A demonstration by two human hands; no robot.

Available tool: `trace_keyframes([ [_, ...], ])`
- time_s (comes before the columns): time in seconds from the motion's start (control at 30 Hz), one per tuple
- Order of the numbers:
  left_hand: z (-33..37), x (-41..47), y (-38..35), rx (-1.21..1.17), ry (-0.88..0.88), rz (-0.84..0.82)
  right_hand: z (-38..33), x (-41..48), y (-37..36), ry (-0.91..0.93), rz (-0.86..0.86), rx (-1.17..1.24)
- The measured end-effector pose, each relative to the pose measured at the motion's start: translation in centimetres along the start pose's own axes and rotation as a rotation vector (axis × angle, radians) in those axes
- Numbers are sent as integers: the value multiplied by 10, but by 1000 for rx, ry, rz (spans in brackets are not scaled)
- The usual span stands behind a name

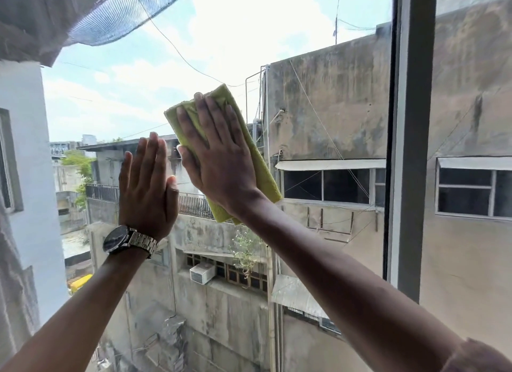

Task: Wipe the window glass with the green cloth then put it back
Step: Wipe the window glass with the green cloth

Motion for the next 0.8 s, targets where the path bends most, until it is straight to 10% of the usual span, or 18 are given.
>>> trace_keyframes([
  [0.8,-1,7,4,-54,9,-44,-7,-6,37,229,-213,-100],
])
Point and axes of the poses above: each hand's wrist, its own x-axis towards the middle knuckle, its own y-axis out of the back of the hand, z = x × y, the point moved 10 cm from there along x, towards the middle knuckle
